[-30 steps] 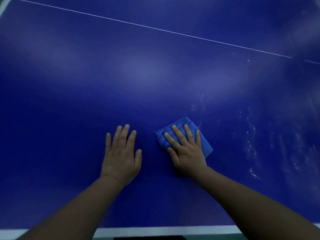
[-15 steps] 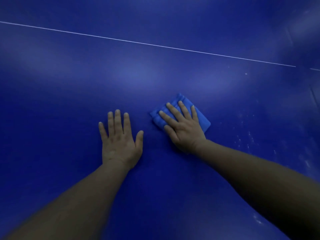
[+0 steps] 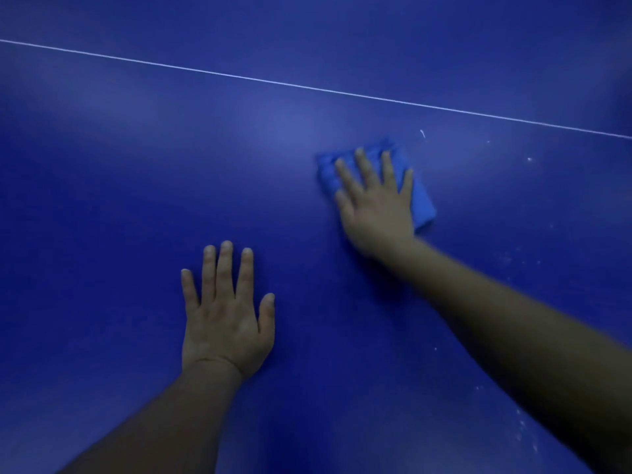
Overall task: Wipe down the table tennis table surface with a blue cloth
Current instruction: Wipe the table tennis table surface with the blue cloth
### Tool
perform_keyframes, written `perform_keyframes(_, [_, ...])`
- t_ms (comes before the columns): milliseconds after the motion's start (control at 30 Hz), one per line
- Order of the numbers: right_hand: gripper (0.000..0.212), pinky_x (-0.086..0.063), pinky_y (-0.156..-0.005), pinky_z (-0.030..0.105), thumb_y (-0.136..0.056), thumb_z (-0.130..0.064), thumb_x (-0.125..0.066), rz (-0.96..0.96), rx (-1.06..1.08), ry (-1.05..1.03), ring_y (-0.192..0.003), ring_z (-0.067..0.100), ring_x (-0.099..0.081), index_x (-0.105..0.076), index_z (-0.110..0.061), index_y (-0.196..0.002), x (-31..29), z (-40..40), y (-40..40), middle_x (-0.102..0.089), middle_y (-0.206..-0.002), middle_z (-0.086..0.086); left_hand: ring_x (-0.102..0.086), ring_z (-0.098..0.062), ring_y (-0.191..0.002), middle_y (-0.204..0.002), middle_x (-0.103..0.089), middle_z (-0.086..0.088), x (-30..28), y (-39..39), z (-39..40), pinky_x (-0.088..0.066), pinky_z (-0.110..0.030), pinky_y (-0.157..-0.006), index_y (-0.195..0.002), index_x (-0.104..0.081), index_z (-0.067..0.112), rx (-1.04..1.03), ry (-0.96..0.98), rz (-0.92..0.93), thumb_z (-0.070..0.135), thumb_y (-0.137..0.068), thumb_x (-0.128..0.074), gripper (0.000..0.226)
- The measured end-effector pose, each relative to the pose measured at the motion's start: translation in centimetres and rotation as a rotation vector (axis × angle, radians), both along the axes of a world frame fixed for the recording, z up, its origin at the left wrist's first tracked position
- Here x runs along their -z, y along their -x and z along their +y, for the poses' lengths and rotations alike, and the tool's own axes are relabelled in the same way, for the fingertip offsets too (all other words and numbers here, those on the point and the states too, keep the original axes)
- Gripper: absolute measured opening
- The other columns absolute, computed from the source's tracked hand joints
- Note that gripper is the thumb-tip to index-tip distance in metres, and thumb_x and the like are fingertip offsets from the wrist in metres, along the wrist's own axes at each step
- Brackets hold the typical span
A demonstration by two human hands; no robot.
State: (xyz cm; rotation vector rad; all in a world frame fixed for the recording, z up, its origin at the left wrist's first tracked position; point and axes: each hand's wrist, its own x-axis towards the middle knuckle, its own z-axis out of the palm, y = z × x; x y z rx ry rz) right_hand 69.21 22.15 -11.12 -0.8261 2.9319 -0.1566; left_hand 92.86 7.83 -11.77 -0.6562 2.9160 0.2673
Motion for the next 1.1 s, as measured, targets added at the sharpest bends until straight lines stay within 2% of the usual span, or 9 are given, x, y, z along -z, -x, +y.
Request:
perform_keyframes(133, [0.053, -0.009, -0.117, 0.067, -0.101, -0.052, -0.029, -0.008, -0.270, 0.012, -0.150, 0.037, -0.022, -0.039, -0.038, -0.151, 0.7, 1.0, -2.7, -0.033, -0.161, -0.002, -0.003, -0.031, -0.155, -0.166, -0.014, -0.015, 0.1, -0.1, 0.0, -0.006, -0.063, -0.120, -0.157, -0.015, 0.011, 0.002, 0.019, 0.002, 0.051, -0.097, -0.025, 0.073])
perform_keyframes(300, [0.054, 0.003, -0.119, 0.063, -0.104, -0.054, -0.018, -0.060, 0.077, -0.074, -0.154, 0.030, 0.001, -0.016, -0.043, -0.157, -0.4, -0.4, 8.1, -0.008, -0.168, -0.007, -0.003, -0.033, -0.155, -0.166, -0.015, -0.016, 0.2, -0.1, -0.2, -0.008, -0.064, -0.120, -0.157, -0.017, 0.010, 0.022, 0.045, -0.016, 0.050, -0.097, -0.025, 0.073])
perform_keyframes(400, [0.055, 0.005, -0.118, 0.065, -0.104, -0.053, -0.019, -0.045, 0.224, -0.059, -0.154, 0.031, 0.004, -0.012, -0.043, -0.158, -0.1, -0.9, 5.8, -0.004, -0.168, -0.007, -0.006, -0.033, -0.155, -0.165, -0.017, -0.017, 0.3, -0.2, -0.3, -0.006, -0.063, -0.120, -0.157, -0.023, 0.008, 0.019, 0.037, 0.010, 0.049, -0.097, -0.026, 0.073])
perform_keyframes(533, [0.056, 0.007, -0.116, 0.067, -0.104, -0.051, -0.023, -0.031, 0.100, -0.022, -0.154, 0.032, 0.005, -0.016, -0.040, -0.158, 0.4, -6.8, 0.7, -0.006, -0.168, -0.007, -0.011, -0.036, -0.153, -0.163, -0.021, -0.018, 0.3, -0.2, -0.2, -0.007, -0.063, -0.119, -0.155, -0.027, 0.006, 0.018, 0.042, 0.038, 0.047, -0.095, -0.029, 0.072])
perform_keyframes(700, [0.054, 0.007, -0.117, 0.065, -0.105, -0.049, -0.022, -0.093, -0.034, 0.005, -0.154, 0.030, 0.004, -0.018, -0.040, -0.158, -0.2, -11.1, 5.3, -0.008, -0.168, -0.008, -0.012, -0.036, -0.153, -0.164, -0.021, -0.018, 0.4, -0.2, -0.2, -0.006, -0.063, -0.120, -0.155, -0.026, 0.006, 0.022, 0.058, 0.052, 0.046, -0.096, -0.028, 0.071])
perform_keyframes(833, [0.054, 0.002, -0.117, 0.068, -0.105, -0.049, -0.020, -0.056, 0.388, -0.037, -0.154, 0.031, 0.001, -0.016, -0.040, -0.158, -0.4, -1.1, 12.7, -0.006, -0.168, -0.010, -0.009, -0.035, -0.154, -0.164, -0.020, -0.018, 0.3, -0.2, -0.4, -0.002, -0.060, -0.121, -0.156, -0.025, 0.006, 0.019, 0.043, 0.043, 0.046, -0.097, -0.027, 0.071])
perform_keyframes(967, [0.057, 0.004, -0.116, 0.068, -0.104, -0.051, -0.016, -0.124, 0.852, 0.012, -0.154, 0.033, 0.006, -0.012, -0.038, -0.159, -1.2, 6.5, 13.1, -0.002, -0.168, -0.009, -0.008, -0.035, -0.154, -0.165, -0.017, -0.017, 0.3, -0.3, -0.3, -0.002, -0.059, -0.121, -0.156, -0.021, 0.008, 0.026, 0.048, 0.029, 0.047, -0.098, -0.026, 0.071])
perform_keyframes(1033, [0.057, 0.004, -0.116, 0.069, -0.105, -0.050, -0.016, -0.123, 0.851, 0.017, -0.154, 0.034, 0.006, -0.011, -0.037, -0.160, -1.1, 4.3, 11.3, -0.001, -0.169, -0.008, -0.008, -0.035, -0.154, -0.165, -0.018, -0.017, 0.2, -0.2, -0.3, -0.003, -0.060, -0.121, -0.156, -0.020, 0.008, 0.027, 0.053, 0.018, 0.047, -0.098, -0.026, 0.071])
perform_keyframes(1100, [0.056, 0.005, -0.116, 0.068, -0.105, -0.049, -0.018, -0.092, 0.634, 0.012, -0.154, 0.034, 0.005, -0.011, -0.037, -0.159, -0.6, -0.2, 9.2, -0.002, -0.168, -0.008, -0.009, -0.034, -0.154, -0.164, -0.019, -0.018, 0.2, -0.2, -0.3, -0.003, -0.060, -0.121, -0.156, -0.022, 0.007, 0.023, 0.047, 0.018, 0.047, -0.097, -0.026, 0.071])
